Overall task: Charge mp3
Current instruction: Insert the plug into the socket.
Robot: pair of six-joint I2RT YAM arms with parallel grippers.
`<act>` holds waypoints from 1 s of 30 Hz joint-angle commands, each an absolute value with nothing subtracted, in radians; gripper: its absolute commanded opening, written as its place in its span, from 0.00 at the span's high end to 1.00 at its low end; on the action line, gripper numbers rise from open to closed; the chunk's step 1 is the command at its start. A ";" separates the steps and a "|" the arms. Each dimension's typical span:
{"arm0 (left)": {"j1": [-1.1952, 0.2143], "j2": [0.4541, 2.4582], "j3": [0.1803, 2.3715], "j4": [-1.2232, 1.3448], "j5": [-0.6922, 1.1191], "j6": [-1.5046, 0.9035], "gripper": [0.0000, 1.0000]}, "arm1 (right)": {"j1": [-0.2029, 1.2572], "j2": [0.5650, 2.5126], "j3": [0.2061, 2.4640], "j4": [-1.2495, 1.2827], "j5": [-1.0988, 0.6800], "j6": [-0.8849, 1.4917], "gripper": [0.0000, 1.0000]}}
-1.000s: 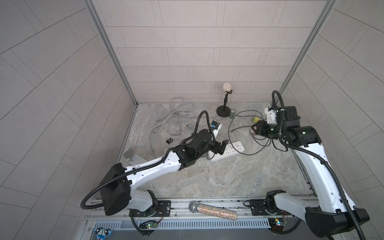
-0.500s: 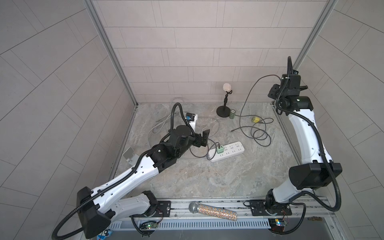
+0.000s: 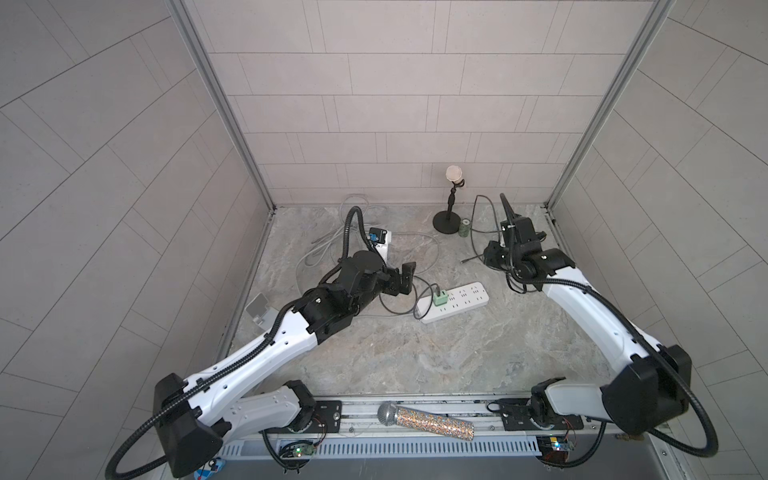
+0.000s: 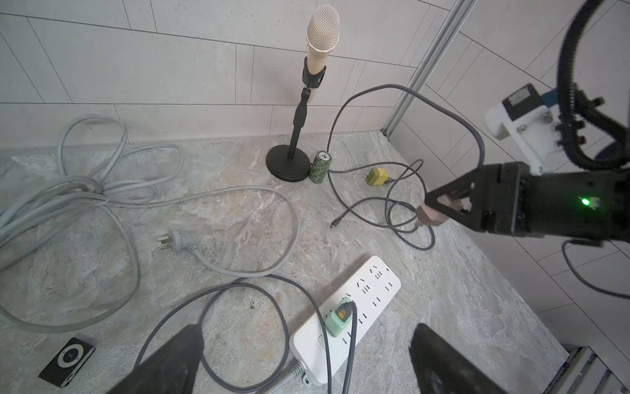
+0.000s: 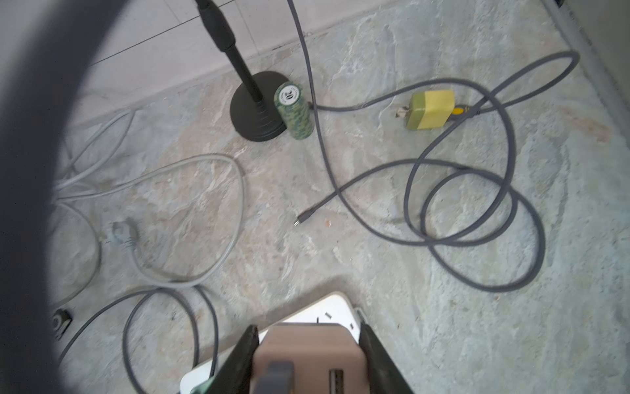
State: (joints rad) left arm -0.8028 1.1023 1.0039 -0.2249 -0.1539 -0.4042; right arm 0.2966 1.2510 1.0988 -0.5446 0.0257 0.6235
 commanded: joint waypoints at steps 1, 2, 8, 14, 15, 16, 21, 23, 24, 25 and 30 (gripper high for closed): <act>-0.793 1.082 0.989 -0.230 -0.156 -0.432 0.01 | 0.363 1.169 0.995 -0.486 0.031 0.733 1.00; -0.792 1.081 0.987 -0.232 -0.157 -0.434 0.00 | 0.385 1.146 0.958 -0.468 0.036 0.750 1.00; -0.781 1.054 0.965 -0.230 -0.154 -0.445 0.01 | 0.503 1.094 0.811 -0.385 0.074 0.778 1.00; -0.776 1.029 0.957 -0.243 -0.155 -0.445 0.00 | 0.541 1.119 0.752 -0.323 0.126 0.713 1.00; -0.776 1.025 0.957 -0.246 -0.155 -0.445 0.00 | 0.541 1.127 0.751 -0.318 0.135 0.700 1.00; -0.776 1.021 0.956 -0.248 -0.159 -0.442 0.01 | 0.541 1.133 0.749 -0.308 0.145 0.686 1.00; -0.773 1.007 0.948 -0.256 -0.167 -0.439 0.00 | 0.540 1.182 0.754 -0.280 0.178 0.627 1.00; -0.772 1.004 0.946 -0.256 -0.169 -0.438 0.01 | 0.541 1.195 0.752 -0.263 0.202 0.623 1.00; -0.772 1.003 0.945 -0.258 -0.169 -0.437 0.01 | 0.541 1.204 0.753 -0.249 0.203 0.611 1.00; -0.772 1.003 0.946 -0.260 -0.169 -0.438 0.01 | 0.541 1.215 0.757 -0.241 0.203 0.603 1.00; -0.768 0.996 0.944 -0.266 -0.174 -0.433 0.01 | 0.540 1.283 0.766 -0.200 0.194 0.579 1.00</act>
